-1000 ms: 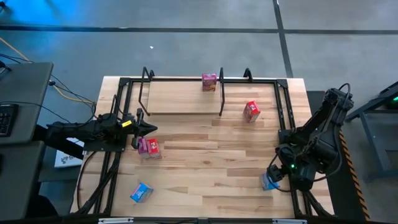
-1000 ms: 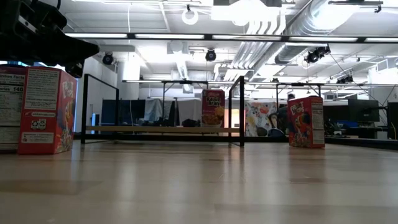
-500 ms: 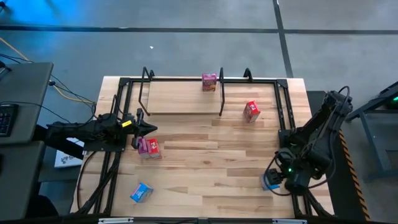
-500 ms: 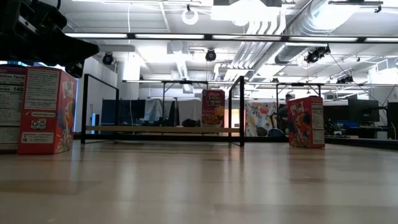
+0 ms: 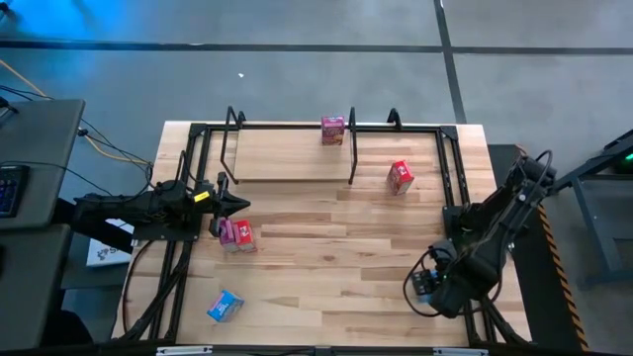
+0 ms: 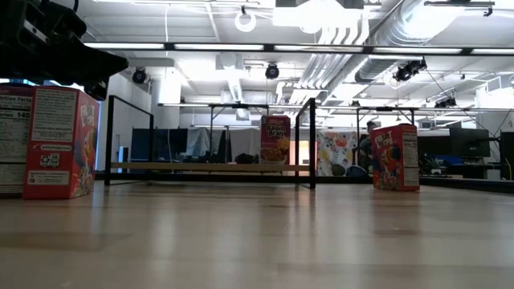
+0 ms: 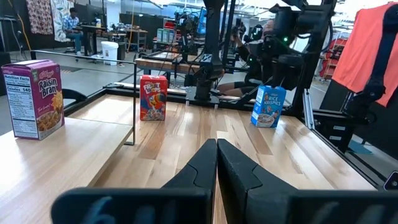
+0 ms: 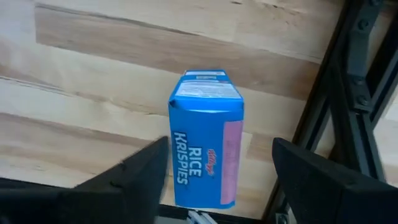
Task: Stack cereal on shelf
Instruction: Put the right blue cereal box on the shelf
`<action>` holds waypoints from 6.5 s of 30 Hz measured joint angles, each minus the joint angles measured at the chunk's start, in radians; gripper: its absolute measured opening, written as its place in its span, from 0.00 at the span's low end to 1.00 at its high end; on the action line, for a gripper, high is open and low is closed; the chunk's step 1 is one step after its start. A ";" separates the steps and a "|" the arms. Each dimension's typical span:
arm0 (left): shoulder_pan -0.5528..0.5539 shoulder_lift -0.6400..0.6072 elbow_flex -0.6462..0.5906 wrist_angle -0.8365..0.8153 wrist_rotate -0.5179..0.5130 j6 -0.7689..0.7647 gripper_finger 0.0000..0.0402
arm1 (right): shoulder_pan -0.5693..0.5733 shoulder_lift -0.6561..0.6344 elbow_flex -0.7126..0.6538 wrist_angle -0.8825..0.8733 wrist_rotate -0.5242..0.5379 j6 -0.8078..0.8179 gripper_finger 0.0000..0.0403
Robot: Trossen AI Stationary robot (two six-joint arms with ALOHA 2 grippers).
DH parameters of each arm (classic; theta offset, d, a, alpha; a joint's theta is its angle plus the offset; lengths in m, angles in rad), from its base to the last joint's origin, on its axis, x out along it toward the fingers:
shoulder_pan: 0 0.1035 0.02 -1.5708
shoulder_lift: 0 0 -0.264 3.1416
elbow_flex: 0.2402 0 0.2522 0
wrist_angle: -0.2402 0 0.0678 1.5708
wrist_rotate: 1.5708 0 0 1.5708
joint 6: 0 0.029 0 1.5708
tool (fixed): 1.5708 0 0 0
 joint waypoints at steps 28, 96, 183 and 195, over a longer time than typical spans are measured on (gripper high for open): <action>0.000 0.000 0.000 0.000 0.000 0.000 0.01 | -0.059 0.177 -0.016 0.019 -0.078 -0.019 0.65; 0.000 0.000 0.000 0.000 0.000 0.000 0.01 | -1.104 0.612 0.851 0.378 0.286 -1.910 0.21; 0.000 0.000 0.000 0.000 0.001 0.000 0.01 | -1.058 0.762 0.821 0.510 0.415 -1.813 0.04; 0.000 0.000 0.000 0.000 0.002 0.000 0.01 | -1.072 0.798 0.721 0.718 0.549 -1.780 0.00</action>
